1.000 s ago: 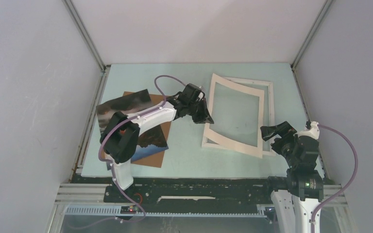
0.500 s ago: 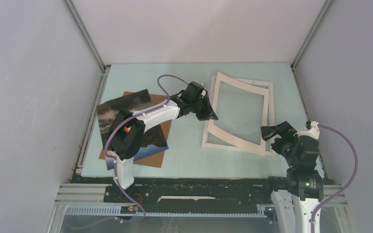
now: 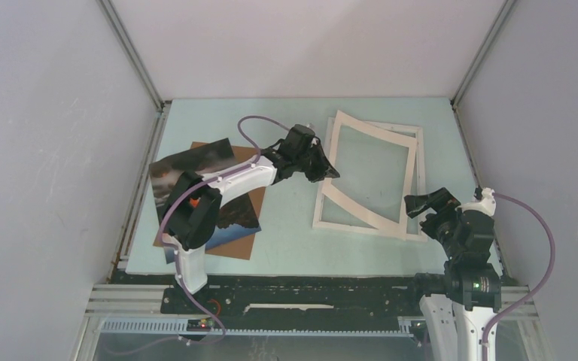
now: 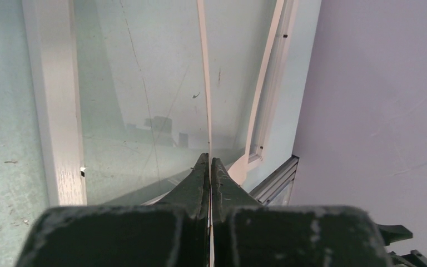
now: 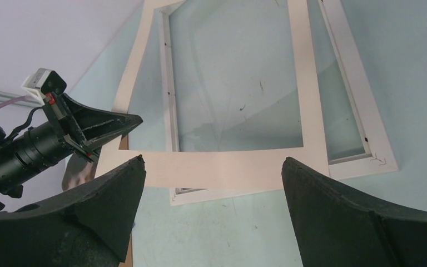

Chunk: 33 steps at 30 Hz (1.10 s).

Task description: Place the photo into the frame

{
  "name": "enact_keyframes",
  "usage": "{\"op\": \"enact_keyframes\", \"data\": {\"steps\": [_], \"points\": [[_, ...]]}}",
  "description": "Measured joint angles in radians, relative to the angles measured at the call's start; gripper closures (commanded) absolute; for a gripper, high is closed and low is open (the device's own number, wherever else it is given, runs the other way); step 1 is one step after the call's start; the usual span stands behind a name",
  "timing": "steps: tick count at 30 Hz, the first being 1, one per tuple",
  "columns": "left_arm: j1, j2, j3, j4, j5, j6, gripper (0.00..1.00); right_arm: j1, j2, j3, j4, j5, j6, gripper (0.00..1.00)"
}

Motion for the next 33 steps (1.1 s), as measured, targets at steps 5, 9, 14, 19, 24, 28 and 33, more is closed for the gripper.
{"op": "enact_keyframes", "data": {"steps": [5,9,14,19,24,28,33], "points": [[0.000,-0.003,-0.026,0.041,-0.021,-0.032,1.00,0.000,0.026,0.000,0.018,0.002,0.000,0.00],[0.000,-0.018,-0.079,0.039,-0.058,-0.031,1.00,-0.001,0.058,0.000,0.041,-0.001,0.000,0.01],[0.000,-0.059,-0.125,0.032,-0.080,-0.031,1.00,-0.002,0.068,0.000,0.051,-0.001,0.000,0.00],[0.000,-0.078,-0.131,0.043,-0.083,-0.031,1.00,-0.002,0.071,0.000,0.055,-0.002,0.000,0.00],[0.000,-0.069,-0.130,0.053,-0.081,-0.040,1.00,-0.003,0.072,0.000,0.058,-0.002,0.000,0.00],[-0.003,-0.047,-0.130,0.105,-0.078,-0.084,1.00,-0.008,0.072,0.000,0.058,-0.002,-0.001,0.00],[-0.018,-0.044,-0.130,0.171,-0.085,-0.132,1.00,-0.008,0.072,0.000,0.058,-0.003,0.000,0.00]]}}
